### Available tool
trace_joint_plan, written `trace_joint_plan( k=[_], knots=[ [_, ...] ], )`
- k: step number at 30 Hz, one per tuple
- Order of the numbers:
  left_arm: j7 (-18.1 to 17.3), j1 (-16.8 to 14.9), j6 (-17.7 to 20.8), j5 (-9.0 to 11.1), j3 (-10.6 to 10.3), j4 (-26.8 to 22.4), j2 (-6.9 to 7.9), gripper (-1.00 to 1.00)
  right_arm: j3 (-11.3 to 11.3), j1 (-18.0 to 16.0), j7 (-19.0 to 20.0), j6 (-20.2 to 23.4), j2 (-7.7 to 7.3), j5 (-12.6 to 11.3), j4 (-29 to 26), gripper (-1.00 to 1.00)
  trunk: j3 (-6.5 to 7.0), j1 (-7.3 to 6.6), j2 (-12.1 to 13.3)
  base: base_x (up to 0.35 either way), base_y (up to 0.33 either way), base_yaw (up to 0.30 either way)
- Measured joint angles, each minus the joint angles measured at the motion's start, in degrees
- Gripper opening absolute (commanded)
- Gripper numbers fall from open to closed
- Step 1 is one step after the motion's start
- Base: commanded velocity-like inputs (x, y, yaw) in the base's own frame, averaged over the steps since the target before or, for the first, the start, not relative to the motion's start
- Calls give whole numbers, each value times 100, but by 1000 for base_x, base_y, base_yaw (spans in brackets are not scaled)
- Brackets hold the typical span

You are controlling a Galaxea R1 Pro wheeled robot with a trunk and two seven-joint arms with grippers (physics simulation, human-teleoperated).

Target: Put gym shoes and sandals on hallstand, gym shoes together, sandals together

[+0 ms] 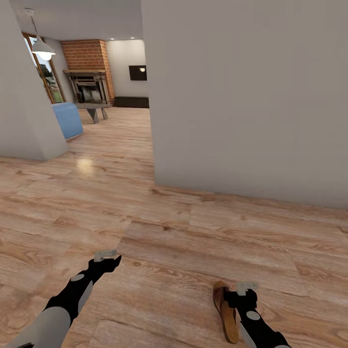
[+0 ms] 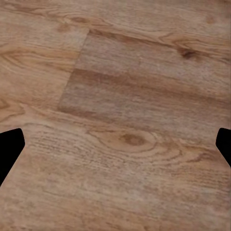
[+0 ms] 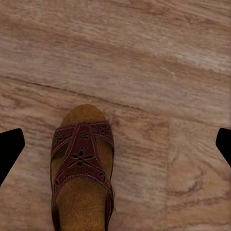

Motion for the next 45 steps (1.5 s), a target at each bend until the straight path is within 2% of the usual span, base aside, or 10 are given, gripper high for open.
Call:
trace_joint_plan(
  k=[7, 12, 14, 15, 21, 25, 26, 27, 33, 45],
  knots=[
    [-14, -60, 78, -4, -28, -36, -9, 100, 5, 0, -6, 0, 0, -1, 33, 100, -21, 3, -1, 5, 0, 0],
    [-20, -154, 415, -6, -41, -268, -17, 100, 5, 0, -8, 0, 6, -3, 40, 100, -143, 16, -8, 0, 0, 0],
    [-25, -209, 673, -6, -43, -442, -37, 100, 6, 0, -8, 0, 11, -6, 37, 100, -198, 21, -10, 0, 0, 0],
    [-29, -242, 839, -1, -43, -560, -62, 100, 6, 0, -9, 6, 13, -8, 35, 100, -227, 24, -12, 0, 0, 0],
    [-42, -370, 1244, -10, -56, -898, -182, 100, 6, 0, -3, 21, 37, -17, -35, 100, -409, 39, -20, 0, 0, 20],
    [-54, -484, 1538, -11, -216, -1095, -236, 100, 1, 0, 3, 27, 63, -20, -216, 100, -532, 50, -25, 0, 0, 61],
    [-55, -541, 1689, -3, -379, -1169, -253, 100, -1, -1, 7, 35, 71, -19, -392, 100, -562, 52, -26, 0, 0, 73],
    [-55, -558, 1738, -4, -438, -1187, -257, 100, -2, 0, 7, 39, 72, -20, -456, 100, -594, 55, -28, 0, 0, 75],
    [-44, -610, 1911, 19, -691, -1242, -272, 100, -2, 0, 6, 57, 77, -21, -756, 100, -780, 70, -36, 0, 0, 79],
    [-47, -555, 1932, 33, -687, -1238, -242, 100, -5, 0, 7, 60, 71, -22, -776, 100, -1153, 101, -52, 0, 0, 83]
  ],
)
